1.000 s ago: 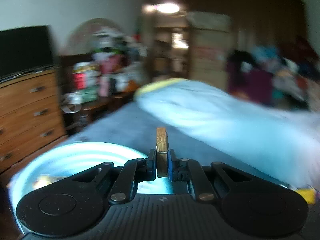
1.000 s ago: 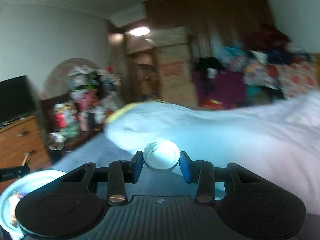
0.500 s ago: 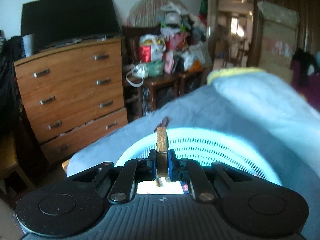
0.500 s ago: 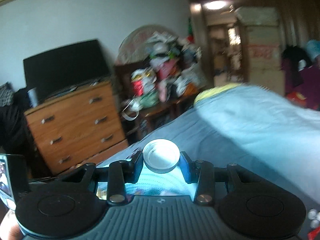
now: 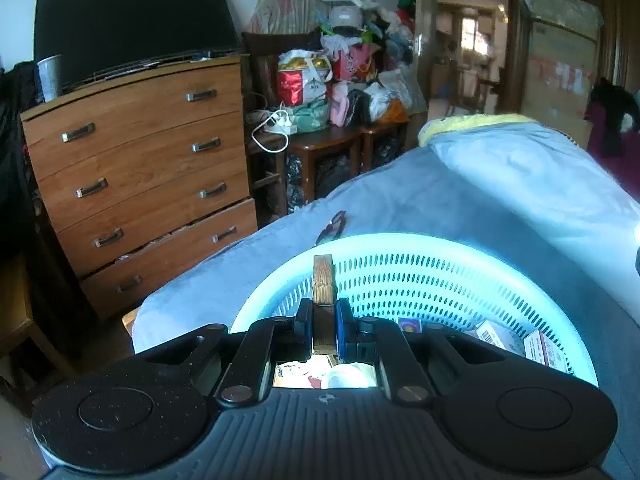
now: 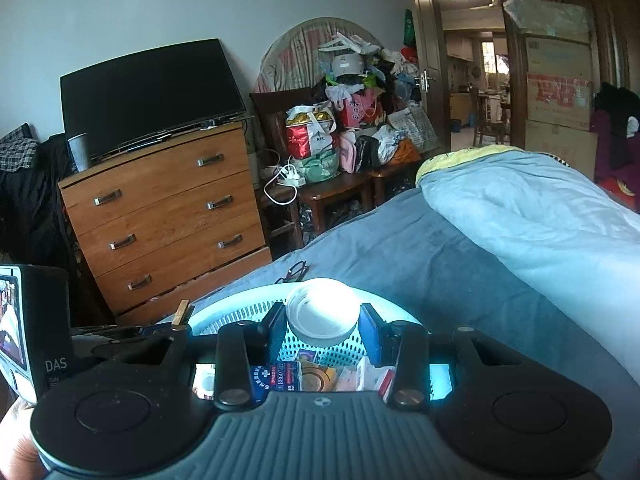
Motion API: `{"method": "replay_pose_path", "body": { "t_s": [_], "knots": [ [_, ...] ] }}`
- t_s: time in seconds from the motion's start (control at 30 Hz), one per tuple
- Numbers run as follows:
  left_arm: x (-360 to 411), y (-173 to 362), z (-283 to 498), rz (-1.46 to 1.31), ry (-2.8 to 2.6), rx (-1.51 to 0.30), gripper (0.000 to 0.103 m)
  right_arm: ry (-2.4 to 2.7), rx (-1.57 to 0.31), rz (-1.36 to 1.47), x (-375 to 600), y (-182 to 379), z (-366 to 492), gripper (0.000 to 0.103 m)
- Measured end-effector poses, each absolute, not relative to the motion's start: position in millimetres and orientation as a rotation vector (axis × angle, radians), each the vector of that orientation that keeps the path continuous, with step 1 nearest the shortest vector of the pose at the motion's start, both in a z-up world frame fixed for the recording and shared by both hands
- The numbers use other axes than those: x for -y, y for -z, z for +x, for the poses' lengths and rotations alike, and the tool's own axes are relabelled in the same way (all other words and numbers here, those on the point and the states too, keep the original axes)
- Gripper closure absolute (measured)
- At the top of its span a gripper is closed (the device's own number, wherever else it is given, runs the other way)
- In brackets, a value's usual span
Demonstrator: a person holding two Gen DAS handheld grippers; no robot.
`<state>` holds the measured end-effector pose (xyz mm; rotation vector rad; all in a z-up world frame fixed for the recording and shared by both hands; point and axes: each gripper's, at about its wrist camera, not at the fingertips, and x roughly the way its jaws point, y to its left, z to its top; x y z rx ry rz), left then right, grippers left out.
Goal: Organize objects
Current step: 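Carry the clothespin and white cap with both tools over the teal basket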
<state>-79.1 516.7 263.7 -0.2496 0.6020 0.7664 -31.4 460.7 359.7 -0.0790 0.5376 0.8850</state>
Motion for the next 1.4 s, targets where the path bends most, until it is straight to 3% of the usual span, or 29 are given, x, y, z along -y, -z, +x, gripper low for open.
{"method": "replay_pose_path", "body": {
  "t_s": [1.4],
  "knots": [
    [-525.1, -250.4, -58.1, -0.247, -0.756, -0.625, 0.09, -0.882, -0.56, -0.091, -467.4, -332.6, -8.9, 0.061]
  ]
}}
